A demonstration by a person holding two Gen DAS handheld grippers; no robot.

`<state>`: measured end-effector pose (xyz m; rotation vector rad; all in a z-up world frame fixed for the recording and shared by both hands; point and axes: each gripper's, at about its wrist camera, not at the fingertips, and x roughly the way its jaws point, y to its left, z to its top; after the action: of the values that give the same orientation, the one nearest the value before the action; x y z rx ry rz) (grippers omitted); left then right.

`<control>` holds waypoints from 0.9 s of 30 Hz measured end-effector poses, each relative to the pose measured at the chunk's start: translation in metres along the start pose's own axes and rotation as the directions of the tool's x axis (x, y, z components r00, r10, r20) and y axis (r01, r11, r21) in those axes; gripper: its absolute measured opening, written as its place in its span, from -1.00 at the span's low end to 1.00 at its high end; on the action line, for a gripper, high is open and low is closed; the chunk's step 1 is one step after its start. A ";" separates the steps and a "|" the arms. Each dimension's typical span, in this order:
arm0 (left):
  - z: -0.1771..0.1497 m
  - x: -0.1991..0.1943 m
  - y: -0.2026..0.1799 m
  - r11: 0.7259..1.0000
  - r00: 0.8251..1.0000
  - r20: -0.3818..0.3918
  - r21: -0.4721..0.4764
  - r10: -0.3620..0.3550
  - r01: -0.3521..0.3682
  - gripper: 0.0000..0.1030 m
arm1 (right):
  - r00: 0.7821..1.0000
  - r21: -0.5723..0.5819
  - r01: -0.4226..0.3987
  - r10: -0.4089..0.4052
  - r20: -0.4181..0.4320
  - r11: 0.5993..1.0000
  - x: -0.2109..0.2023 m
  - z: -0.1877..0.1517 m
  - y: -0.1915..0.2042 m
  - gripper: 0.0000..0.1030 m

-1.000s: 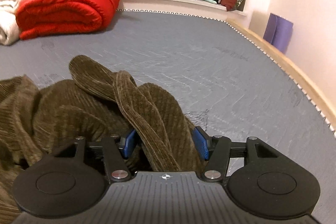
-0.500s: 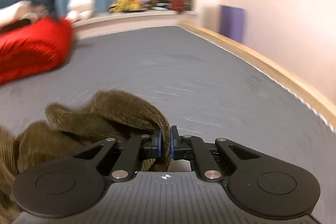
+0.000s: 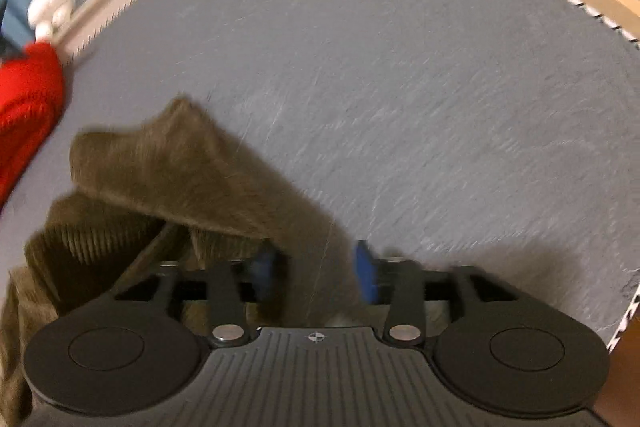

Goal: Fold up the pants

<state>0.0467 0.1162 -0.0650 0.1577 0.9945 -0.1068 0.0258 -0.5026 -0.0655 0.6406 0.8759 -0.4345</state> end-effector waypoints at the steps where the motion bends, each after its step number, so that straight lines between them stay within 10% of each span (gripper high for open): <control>1: 0.004 -0.005 0.000 1.000 1.000 0.019 -0.016 0.010 -0.010 0.53 | 1.000 0.009 -0.018 0.018 0.018 1.000 -0.006 0.002 0.000 0.18; 12: 0.020 -0.012 -0.010 0.993 0.998 0.028 -0.099 0.064 -0.061 0.75 | 0.993 0.019 -0.051 0.048 0.112 0.999 -0.023 0.021 0.009 0.19; 16: 0.013 0.001 -0.019 0.997 0.997 -0.023 0.030 0.073 -0.072 0.76 | 0.989 0.008 -0.066 0.064 0.137 0.998 -0.025 0.028 0.007 0.19; 22: 0.018 -0.009 -0.013 0.998 0.998 0.043 -0.054 0.036 -0.033 0.77 | 0.928 -0.343 -0.003 0.130 0.348 0.939 -0.044 0.028 0.045 0.60; 27: 0.031 -0.016 -0.011 0.989 0.993 0.102 -0.143 0.063 -0.048 0.77 | 0.951 -0.310 -0.234 0.283 0.124 0.921 0.007 0.042 0.051 0.63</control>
<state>0.0619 0.0999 -0.0354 0.0503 0.8878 0.0059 0.0836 -0.4938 -0.0340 0.4311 0.6661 -0.1113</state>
